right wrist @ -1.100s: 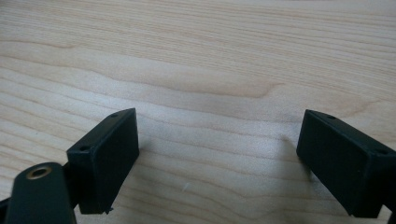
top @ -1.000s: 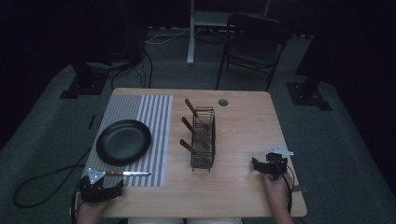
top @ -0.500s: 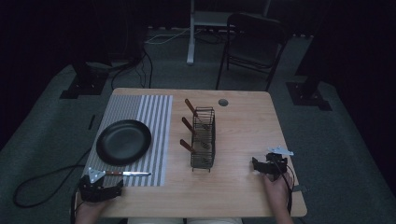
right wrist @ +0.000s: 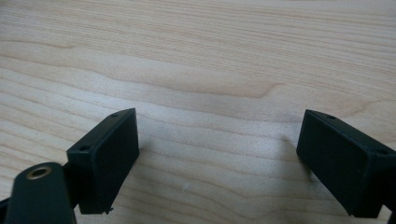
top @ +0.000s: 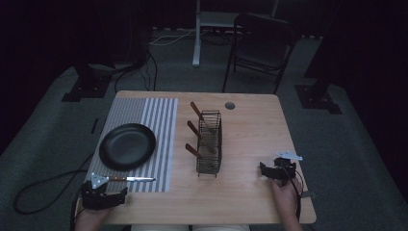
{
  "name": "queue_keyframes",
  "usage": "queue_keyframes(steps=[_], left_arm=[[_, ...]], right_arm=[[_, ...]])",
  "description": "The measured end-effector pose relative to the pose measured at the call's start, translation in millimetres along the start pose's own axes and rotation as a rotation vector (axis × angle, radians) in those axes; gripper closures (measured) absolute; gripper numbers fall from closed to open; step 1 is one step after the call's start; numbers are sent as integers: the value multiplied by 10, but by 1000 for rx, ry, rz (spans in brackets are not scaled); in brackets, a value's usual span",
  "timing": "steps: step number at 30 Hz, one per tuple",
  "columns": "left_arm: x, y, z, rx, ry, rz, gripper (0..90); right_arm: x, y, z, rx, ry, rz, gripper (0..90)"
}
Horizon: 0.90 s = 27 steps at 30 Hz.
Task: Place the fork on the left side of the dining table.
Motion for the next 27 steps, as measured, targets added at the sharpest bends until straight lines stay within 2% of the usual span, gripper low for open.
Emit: queue_keyframes(steps=[2, 3, 4, 9, 11, 12, 13, 14, 15, 27], left_arm=[[0, 0, 0, 0, 0, 0, 30], [26, -13, -28, -29, 1, -2, 30], [39, -21, -43, -35, 8, -4, 30], [130, -70, -136, -50, 36, -21, 30], [162, -88, -175, -70, 37, -34, 31], [186, -101, -209, -96, 38, -42, 31], [186, -101, -209, -96, 38, -42, 31], [234, -129, -257, -121, 44, -62, 31], [252, -139, -278, -127, 53, -66, 32], [549, -209, -486, -148, 134, -98, 44]], right_arm=[[0, 0, -1, 0, -1, 0, 125], [0, 0, 0, 0, -1, 0, 125], [0, 0, 0, 0, -1, 0, 125], [0, 0, -1, 0, -1, 0, 125], [0, 0, -1, 0, -1, 0, 125], [0, 0, 0, 0, -1, 0, 126], [0, 0, 0, 0, -1, 0, 126], [0, 0, 0, 0, -1, 0, 125], [0, 0, 0, 0, -1, 0, 126], [0, 0, 0, 0, -1, 0, 126]])
Point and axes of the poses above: each handheld gripper's, and its own axes: y roughly forward along the jaws, x roughly out of its top, z roughly to its left, the point moved 9 cm from there along y, roughly forward along the jaws, and after that the axes turned 14 degrees about z, right-handed, at the moved point
